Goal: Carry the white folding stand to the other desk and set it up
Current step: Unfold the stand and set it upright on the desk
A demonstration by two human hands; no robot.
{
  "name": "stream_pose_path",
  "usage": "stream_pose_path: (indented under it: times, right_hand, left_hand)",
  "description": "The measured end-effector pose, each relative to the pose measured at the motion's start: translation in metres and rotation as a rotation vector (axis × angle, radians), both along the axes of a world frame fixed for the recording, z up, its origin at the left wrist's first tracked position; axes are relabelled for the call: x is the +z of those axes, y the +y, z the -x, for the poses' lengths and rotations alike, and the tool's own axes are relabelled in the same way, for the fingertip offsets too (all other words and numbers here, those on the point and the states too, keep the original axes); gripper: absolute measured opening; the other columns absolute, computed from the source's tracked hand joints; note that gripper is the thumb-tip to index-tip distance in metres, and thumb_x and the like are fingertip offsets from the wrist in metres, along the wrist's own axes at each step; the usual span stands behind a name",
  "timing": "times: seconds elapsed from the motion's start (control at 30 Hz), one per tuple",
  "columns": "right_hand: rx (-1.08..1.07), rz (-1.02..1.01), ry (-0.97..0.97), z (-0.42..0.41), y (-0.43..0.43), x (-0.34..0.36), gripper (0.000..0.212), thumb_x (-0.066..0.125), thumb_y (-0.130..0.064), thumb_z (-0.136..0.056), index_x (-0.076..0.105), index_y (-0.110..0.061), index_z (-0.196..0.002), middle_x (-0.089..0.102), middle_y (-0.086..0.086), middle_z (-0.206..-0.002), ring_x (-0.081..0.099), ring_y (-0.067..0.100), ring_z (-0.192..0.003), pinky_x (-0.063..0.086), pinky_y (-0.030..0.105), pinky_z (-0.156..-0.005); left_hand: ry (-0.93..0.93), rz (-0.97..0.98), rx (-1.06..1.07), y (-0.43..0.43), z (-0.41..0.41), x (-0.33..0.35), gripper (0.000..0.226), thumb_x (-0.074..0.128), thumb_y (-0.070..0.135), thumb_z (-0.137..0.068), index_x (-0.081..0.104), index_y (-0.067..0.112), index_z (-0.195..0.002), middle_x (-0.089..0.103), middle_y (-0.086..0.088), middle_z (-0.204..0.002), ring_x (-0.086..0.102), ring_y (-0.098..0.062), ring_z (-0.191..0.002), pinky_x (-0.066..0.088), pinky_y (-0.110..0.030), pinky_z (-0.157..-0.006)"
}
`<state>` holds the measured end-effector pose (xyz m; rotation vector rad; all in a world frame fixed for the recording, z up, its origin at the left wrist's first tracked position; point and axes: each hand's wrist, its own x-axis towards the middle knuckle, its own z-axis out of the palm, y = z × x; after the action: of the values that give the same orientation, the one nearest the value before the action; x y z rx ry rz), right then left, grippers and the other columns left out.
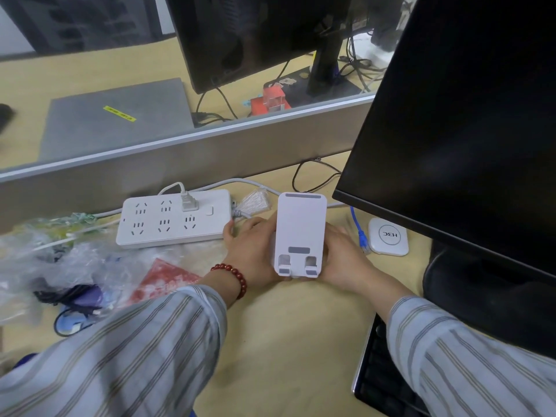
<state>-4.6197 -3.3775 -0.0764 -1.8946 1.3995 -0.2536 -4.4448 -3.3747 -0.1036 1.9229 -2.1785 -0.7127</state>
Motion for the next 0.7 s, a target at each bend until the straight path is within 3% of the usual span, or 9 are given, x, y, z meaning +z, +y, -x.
stream_pose_path:
  times: [0.1,0.2,0.3,0.43,0.53,0.63,0.7]
  right_hand:
    - [0.032,-0.012,0.036,-0.001,-0.005,-0.002,0.037,0.064,-0.024,-0.08,0.056,-0.016,-0.115,0.059,0.003,-0.115,0.047,0.024,-0.109,0.029,0.023,-0.086]
    - [-0.005,0.002,0.031,0.0,-0.009,-0.008,0.018,0.055,-0.032,-0.077,0.051,-0.039,-0.092,0.055,-0.015,-0.093,0.051,0.022,-0.096,0.039,0.03,-0.082]
    - [0.005,-0.012,0.032,0.001,-0.013,-0.012,0.018,0.051,-0.04,-0.073,0.042,-0.047,-0.087,0.049,-0.02,-0.088,0.052,0.019,-0.091,0.045,0.032,-0.079]
    - [0.071,-0.03,0.051,0.0,-0.018,-0.011,0.022,0.053,-0.037,-0.074,0.041,-0.056,-0.077,0.048,-0.023,-0.08,0.05,0.016,-0.084,0.042,0.029,-0.074]
    - [0.104,-0.023,0.045,0.0,-0.019,-0.007,0.023,0.054,-0.036,-0.075,0.043,-0.05,-0.089,0.048,-0.024,-0.09,0.052,0.017,-0.093,0.044,0.031,-0.08]
    - [0.096,-0.005,0.015,-0.002,-0.019,-0.007,0.032,0.057,-0.027,-0.083,0.053,-0.029,-0.115,0.055,-0.009,-0.108,0.053,0.018,-0.104,0.046,0.034,-0.089]
    - [0.067,0.012,0.004,-0.003,-0.02,-0.009,0.029,0.056,-0.022,-0.087,0.055,-0.022,-0.116,0.055,-0.007,-0.104,0.054,0.015,-0.1,0.045,0.028,-0.086]
  left_hand:
    - [-0.042,-0.033,-0.032,-0.004,0.003,0.002,0.076,0.068,0.054,-0.06,0.034,0.036,-0.126,0.053,0.009,-0.119,0.034,-0.02,-0.128,0.009,-0.056,-0.108]
    - [-0.06,-0.054,-0.044,-0.004,0.004,0.004,0.073,0.069,0.05,-0.063,0.036,0.028,-0.125,0.049,0.003,-0.122,0.032,-0.022,-0.128,0.008,-0.054,-0.11]
    - [-0.083,-0.054,-0.048,-0.003,0.003,0.002,0.071,0.066,0.049,-0.066,0.038,0.025,-0.126,0.046,-0.001,-0.125,0.03,-0.025,-0.128,0.007,-0.053,-0.111]
    - [-0.101,-0.076,-0.045,-0.004,0.004,0.002,0.077,0.067,0.051,-0.064,0.038,0.023,-0.129,0.045,-0.003,-0.127,0.028,-0.025,-0.13,0.007,-0.053,-0.113]
    - [-0.118,-0.079,-0.046,-0.004,0.005,0.001,0.078,0.067,0.054,-0.062,0.039,0.024,-0.128,0.045,-0.004,-0.127,0.028,-0.025,-0.13,0.008,-0.053,-0.113]
    - [-0.133,-0.071,-0.038,-0.004,0.005,0.0,0.077,0.066,0.055,-0.062,0.039,0.025,-0.127,0.045,-0.003,-0.127,0.029,-0.025,-0.129,0.009,-0.053,-0.112]
    - [-0.142,-0.067,-0.035,-0.003,0.005,0.0,0.075,0.066,0.055,-0.063,0.04,0.024,-0.127,0.045,-0.003,-0.127,0.029,-0.024,-0.129,0.009,-0.052,-0.111]
